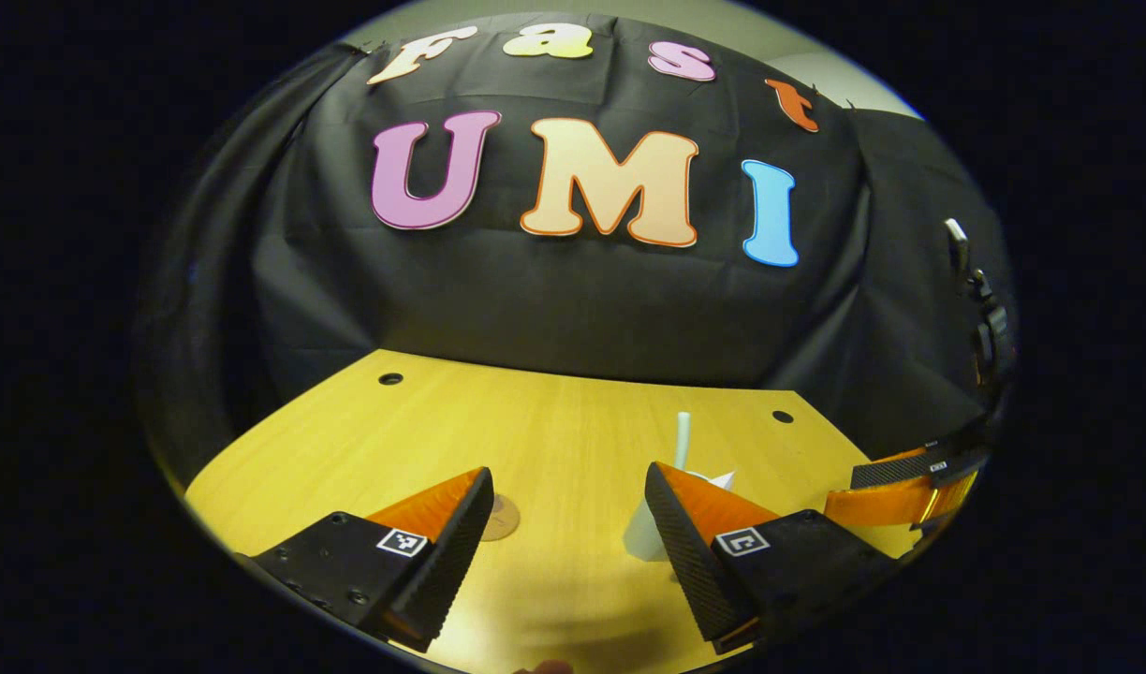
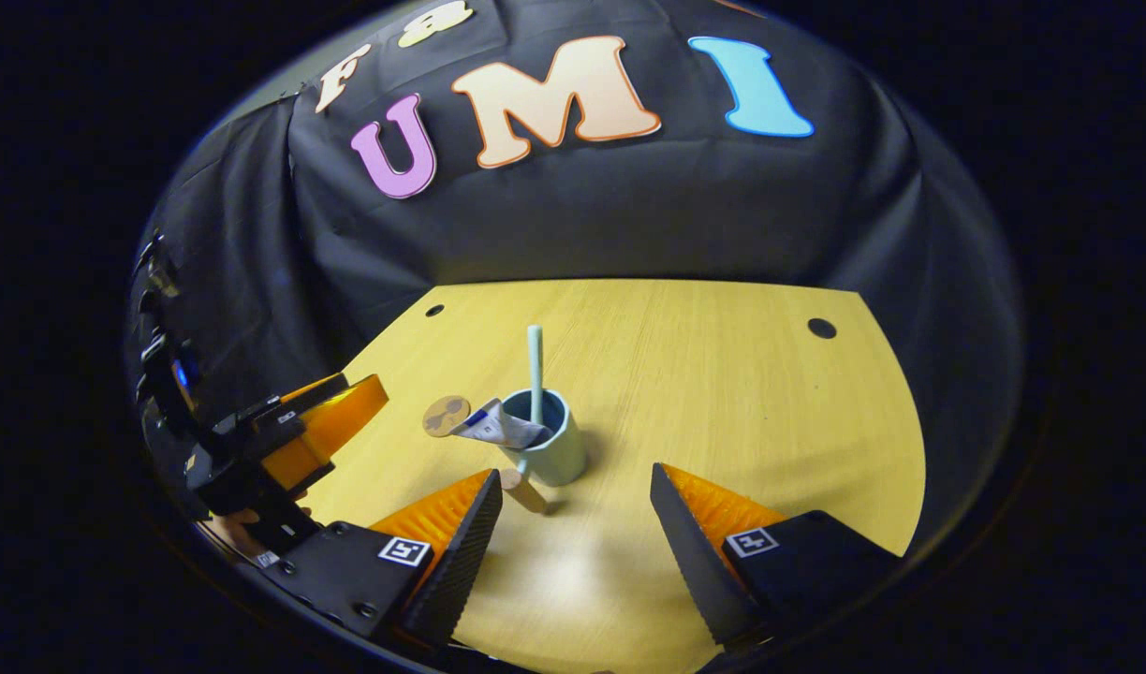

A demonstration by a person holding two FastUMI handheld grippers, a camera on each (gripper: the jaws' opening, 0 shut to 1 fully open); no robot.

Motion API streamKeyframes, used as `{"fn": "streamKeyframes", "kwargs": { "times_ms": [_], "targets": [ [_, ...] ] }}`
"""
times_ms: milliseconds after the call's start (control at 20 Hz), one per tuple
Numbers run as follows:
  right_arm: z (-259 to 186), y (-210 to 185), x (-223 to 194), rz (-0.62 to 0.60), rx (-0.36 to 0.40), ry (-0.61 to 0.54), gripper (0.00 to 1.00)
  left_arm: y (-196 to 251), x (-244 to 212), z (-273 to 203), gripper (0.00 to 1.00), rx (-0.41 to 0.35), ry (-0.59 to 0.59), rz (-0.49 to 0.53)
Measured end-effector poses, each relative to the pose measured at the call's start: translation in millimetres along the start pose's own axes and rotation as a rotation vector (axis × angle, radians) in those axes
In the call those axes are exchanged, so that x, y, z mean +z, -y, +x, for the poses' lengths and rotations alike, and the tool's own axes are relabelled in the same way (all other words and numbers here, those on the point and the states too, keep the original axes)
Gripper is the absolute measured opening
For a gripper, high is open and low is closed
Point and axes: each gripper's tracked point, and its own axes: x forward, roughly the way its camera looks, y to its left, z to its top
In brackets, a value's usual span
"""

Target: Put the toothbrush and toothpaste on the desktop into the cup, then pick up the cup and place it on the coaster on the desktop.

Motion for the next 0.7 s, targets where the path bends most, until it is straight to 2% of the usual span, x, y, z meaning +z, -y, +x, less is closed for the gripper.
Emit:
{"fn": "streamKeyframes", "kwargs": {
  "times_ms": [150,300,350,400,650,700],
  "targets": [
    [23.9,-12.9,1.0,-0.02,-0.01,-0.08,0.98,-25.6,0.9,-11.4,0.95,0.024,0.003,0.021],
    [42.8,-23.8,-20.6,-0.05,0.0,-0.206,0.98,-45.2,-3.5,-20.8,0.95,0.034,-0.011,0.022],
    [48.9,-27.0,-27.1,-0.057,0.002,-0.239,0.94,-52.4,-4.3,-24.9,0.95,0.041,-0.011,0.03],
    [53.8,-29.6,-30.5,-0.064,-0.001,-0.265,0.98,-58.2,-4.1,-28.2,0.95,0.047,-0.01,0.04],
    [79.1,-40.8,-38.8,-0.073,-0.032,-0.336,0.98,-82.9,-9.8,-37.5,0.95,0.057,-0.021,0.061],
    [83.4,-41.9,-41.4,-0.073,-0.039,-0.352,0.94,-86.0,-10.8,-37.5,0.95,0.057,-0.025,0.056]
  ]
}}
